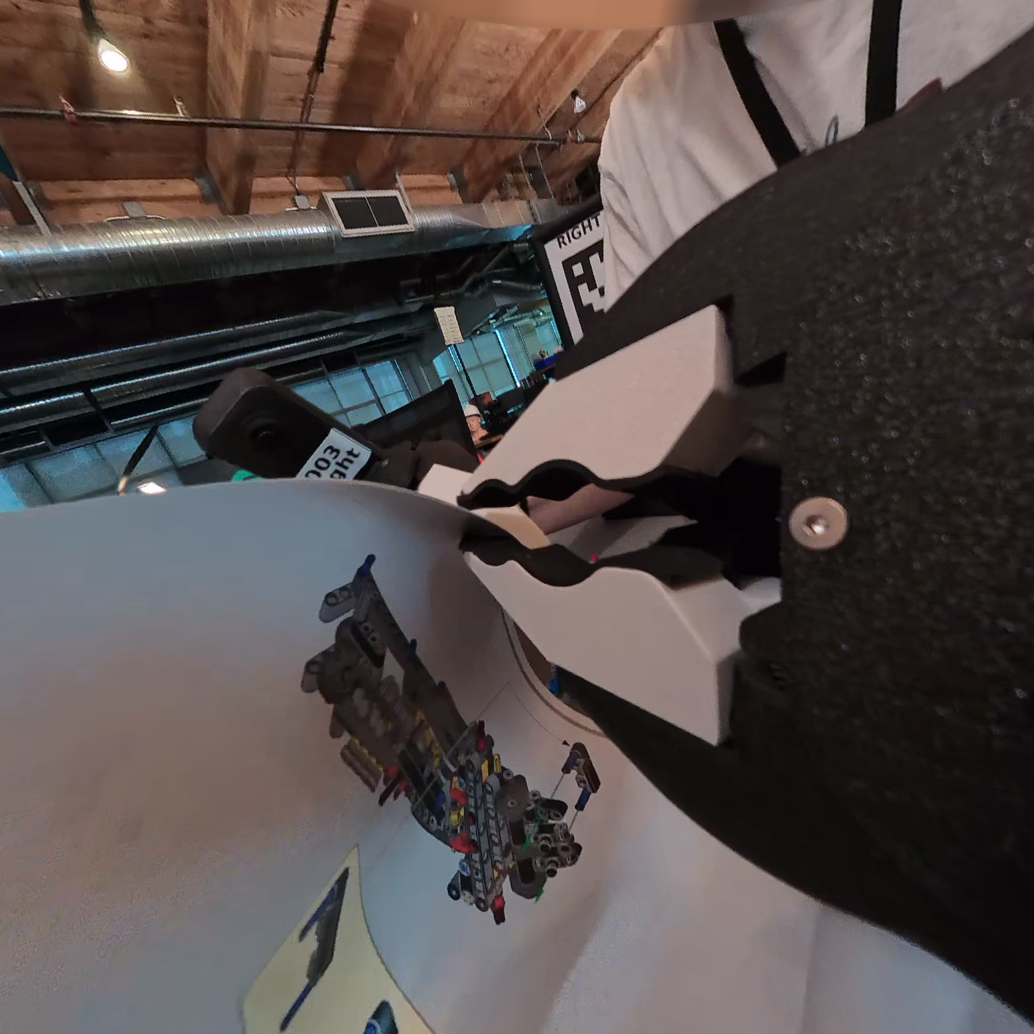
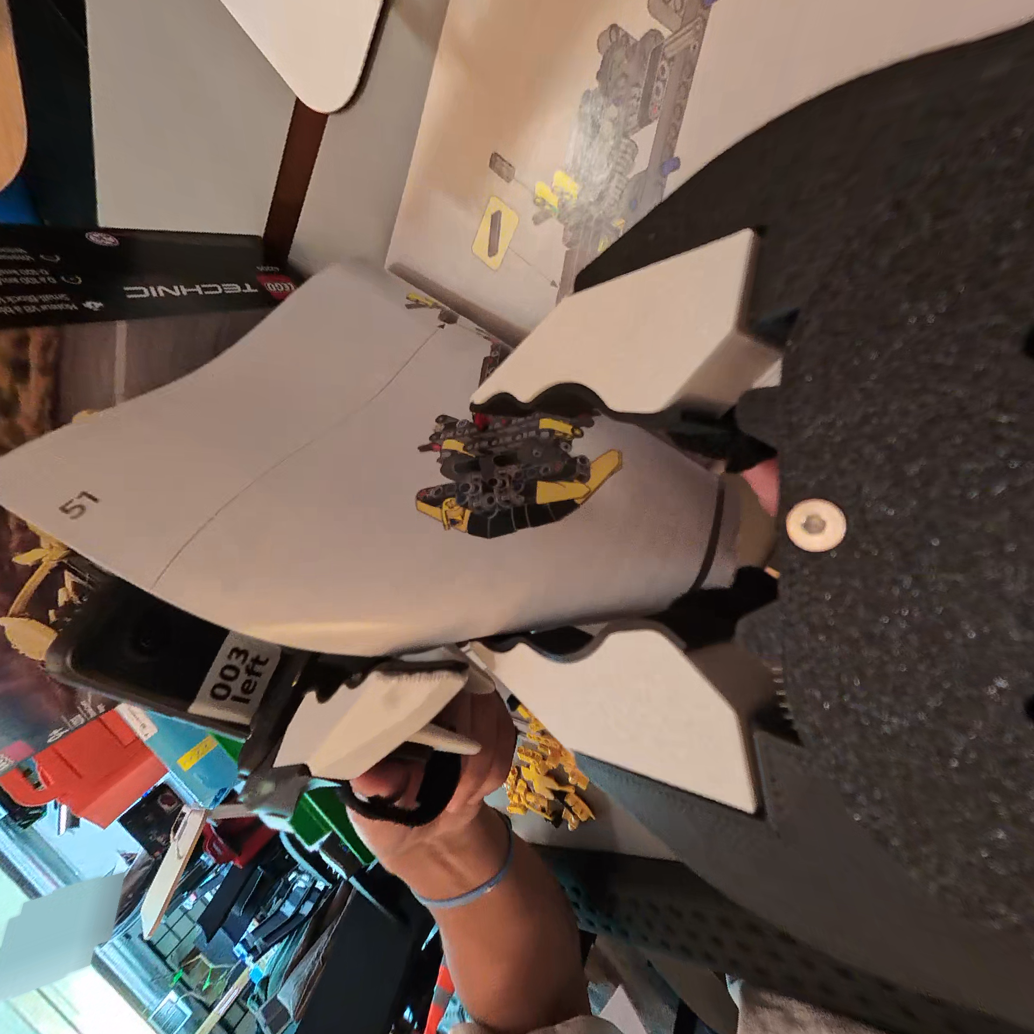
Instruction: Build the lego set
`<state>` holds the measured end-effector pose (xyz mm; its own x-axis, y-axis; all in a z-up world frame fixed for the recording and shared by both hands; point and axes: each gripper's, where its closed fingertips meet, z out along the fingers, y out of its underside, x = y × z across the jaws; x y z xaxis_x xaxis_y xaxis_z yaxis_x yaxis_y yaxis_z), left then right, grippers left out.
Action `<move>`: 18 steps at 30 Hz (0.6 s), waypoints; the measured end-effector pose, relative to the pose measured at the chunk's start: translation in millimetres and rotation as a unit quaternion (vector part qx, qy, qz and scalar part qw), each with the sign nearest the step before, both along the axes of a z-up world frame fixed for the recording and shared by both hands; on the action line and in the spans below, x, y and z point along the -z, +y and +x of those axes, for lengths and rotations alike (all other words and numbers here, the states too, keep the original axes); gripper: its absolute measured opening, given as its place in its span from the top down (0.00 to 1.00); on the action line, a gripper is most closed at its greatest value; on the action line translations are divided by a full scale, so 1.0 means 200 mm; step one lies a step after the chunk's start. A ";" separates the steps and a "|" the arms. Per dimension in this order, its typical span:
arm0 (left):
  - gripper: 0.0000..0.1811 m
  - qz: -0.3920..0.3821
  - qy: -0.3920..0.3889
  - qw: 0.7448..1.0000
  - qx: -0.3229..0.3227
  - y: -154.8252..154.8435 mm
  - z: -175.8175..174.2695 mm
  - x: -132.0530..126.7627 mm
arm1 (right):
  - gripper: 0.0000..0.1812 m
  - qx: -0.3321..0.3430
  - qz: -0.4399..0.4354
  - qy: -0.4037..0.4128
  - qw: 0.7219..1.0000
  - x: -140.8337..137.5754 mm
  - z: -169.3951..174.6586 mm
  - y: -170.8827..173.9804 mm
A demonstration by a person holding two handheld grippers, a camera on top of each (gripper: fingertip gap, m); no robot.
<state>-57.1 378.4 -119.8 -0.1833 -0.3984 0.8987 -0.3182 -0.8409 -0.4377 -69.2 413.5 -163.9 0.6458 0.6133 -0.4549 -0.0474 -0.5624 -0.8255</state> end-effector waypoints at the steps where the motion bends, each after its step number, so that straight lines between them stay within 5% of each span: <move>1: 0.96 0.007 -0.001 1.000 0.000 0.00 0.00 0.00 | 0.59 -0.003 0.000 0.008 1.000 0.00 0.00 0.00; 18: 1.00 0.038 0.012 0.999 -0.005 0.02 -0.02 0.04 | 0.65 0.013 0.007 0.070 0.997 -0.09 0.16 -0.01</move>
